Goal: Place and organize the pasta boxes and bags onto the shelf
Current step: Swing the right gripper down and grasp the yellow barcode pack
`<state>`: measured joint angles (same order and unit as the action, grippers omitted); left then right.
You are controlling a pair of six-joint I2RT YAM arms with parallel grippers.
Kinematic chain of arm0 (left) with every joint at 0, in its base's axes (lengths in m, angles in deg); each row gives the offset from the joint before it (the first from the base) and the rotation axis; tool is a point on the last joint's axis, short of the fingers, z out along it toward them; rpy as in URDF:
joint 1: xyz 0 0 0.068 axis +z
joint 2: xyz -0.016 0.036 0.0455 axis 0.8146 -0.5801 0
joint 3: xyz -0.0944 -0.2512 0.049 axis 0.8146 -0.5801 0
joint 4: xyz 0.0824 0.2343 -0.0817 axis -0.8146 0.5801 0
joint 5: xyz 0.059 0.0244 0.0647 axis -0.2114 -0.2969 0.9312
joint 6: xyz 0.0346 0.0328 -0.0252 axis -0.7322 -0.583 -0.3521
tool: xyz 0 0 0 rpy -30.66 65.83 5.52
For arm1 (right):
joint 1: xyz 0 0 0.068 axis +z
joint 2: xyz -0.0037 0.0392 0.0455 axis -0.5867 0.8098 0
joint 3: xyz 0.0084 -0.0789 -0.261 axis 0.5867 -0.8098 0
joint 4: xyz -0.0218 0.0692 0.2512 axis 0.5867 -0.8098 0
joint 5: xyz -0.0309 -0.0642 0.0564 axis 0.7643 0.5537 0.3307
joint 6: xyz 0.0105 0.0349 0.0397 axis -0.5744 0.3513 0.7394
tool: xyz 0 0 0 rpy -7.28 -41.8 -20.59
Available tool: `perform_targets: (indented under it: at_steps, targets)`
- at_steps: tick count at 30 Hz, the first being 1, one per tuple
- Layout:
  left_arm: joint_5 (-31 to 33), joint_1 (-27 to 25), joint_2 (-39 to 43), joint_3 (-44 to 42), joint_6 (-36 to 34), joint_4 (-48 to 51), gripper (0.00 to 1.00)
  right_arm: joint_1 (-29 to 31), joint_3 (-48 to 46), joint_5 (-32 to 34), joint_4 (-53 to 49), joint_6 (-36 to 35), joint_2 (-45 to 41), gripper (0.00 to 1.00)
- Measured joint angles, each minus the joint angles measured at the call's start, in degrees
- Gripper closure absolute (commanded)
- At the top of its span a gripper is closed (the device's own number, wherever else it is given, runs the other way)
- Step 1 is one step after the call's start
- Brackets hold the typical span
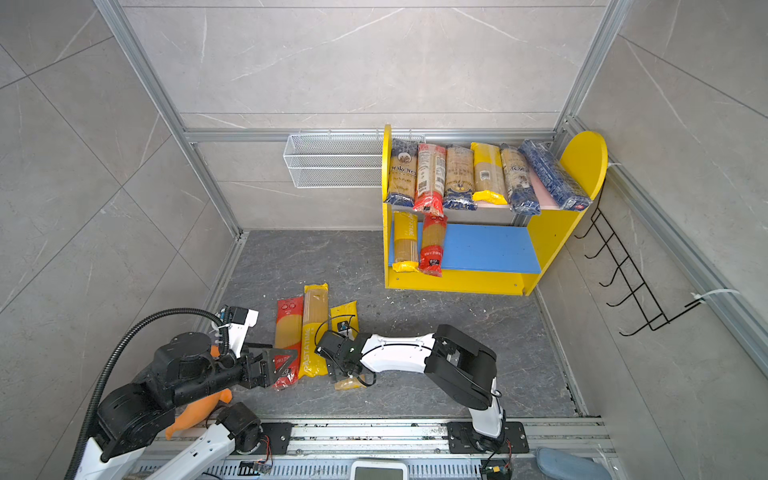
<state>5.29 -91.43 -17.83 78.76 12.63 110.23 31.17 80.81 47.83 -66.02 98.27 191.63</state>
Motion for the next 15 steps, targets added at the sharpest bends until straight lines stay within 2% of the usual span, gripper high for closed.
perform_targets:
  at_steps: [7, 11, 15]
  targets:
    - [0.02, 0.00, -5.44, 0.42, -1.09, -1.84, 0.00, -1.46, -4.24, -0.87, 2.93, 1.03, -5.14, 1.00]
    - [-0.85, 0.00, -9.35, 1.01, -2.40, -4.15, 0.00, -1.90, -9.31, -0.76, 0.87, 0.96, -10.51, 1.00]
    - [-1.75, 0.00, -14.49, 3.63, -4.37, -6.54, 0.00, -1.95, -14.16, -0.63, -7.28, 1.01, -18.86, 1.00]
